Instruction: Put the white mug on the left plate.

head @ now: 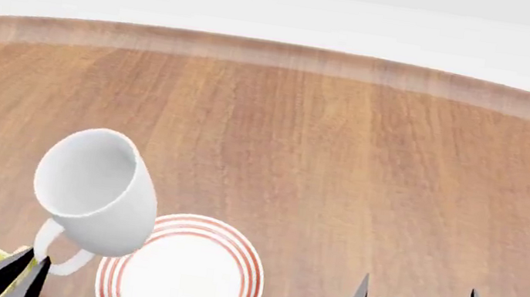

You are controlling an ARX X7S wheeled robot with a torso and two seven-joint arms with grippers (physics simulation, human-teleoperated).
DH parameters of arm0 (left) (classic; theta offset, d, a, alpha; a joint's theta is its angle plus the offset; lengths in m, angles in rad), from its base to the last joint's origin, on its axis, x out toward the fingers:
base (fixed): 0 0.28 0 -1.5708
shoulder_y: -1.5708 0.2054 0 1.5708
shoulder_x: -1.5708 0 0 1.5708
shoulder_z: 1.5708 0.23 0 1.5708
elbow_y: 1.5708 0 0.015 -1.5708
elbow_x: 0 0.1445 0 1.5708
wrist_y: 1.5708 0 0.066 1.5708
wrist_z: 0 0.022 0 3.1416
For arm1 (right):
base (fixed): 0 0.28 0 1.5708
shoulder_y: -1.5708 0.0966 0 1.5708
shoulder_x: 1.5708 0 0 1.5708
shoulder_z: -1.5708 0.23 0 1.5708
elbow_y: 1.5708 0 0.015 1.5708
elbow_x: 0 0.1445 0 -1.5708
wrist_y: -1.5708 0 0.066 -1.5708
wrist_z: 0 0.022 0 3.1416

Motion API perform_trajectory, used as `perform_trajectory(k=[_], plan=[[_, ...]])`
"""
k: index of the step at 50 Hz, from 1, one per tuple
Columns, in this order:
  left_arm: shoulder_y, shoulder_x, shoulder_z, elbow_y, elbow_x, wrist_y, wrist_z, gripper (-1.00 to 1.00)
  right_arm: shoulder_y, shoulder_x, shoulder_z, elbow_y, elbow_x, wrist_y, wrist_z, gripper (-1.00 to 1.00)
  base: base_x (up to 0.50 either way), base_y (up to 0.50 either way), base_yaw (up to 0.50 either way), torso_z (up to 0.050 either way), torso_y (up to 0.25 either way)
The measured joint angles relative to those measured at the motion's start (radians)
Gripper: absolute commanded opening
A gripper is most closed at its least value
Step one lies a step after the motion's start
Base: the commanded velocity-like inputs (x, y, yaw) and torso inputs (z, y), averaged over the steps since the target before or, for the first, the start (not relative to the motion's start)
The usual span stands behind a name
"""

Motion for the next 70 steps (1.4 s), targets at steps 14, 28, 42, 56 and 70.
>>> perform_trajectory(k=[14,28,42,56,70], plan=[[-0.042,0.037,0.025,-0.086,0.0,0.019,0.021,-1.0,-0.005,0.004,0.001,0.005,0.005,-0.009,0.002,1.0,0.0,0.0,0.0,0.0,0.0],[-0.104,0.08,0.051,-0.196,0.013,0.039,0.037,-1.0,-0.017,0.006,0.007,0.016,0.011,-0.03,0.005,1.0,0.0,0.0,0.0,0.0,0.001],[-0.169,0.121,0.081,-0.332,0.053,0.07,0.04,-1.0,-0.022,0.01,0.01,0.016,0.016,-0.036,0.009,1.0,0.0,0.0,0.0,0.0,0.0],[-0.208,0.147,0.097,-0.43,0.072,0.097,0.045,-1.0,-0.028,0.014,0.013,0.016,0.022,-0.041,0.013,1.0,0.0,0.0,0.0,0.0,0.0],[-0.23,0.167,0.108,-0.484,0.075,0.116,0.047,-1.0,-0.036,0.016,0.016,0.024,0.028,-0.055,0.015,1.0,0.0,0.0,0.0,0.0,0.001]])
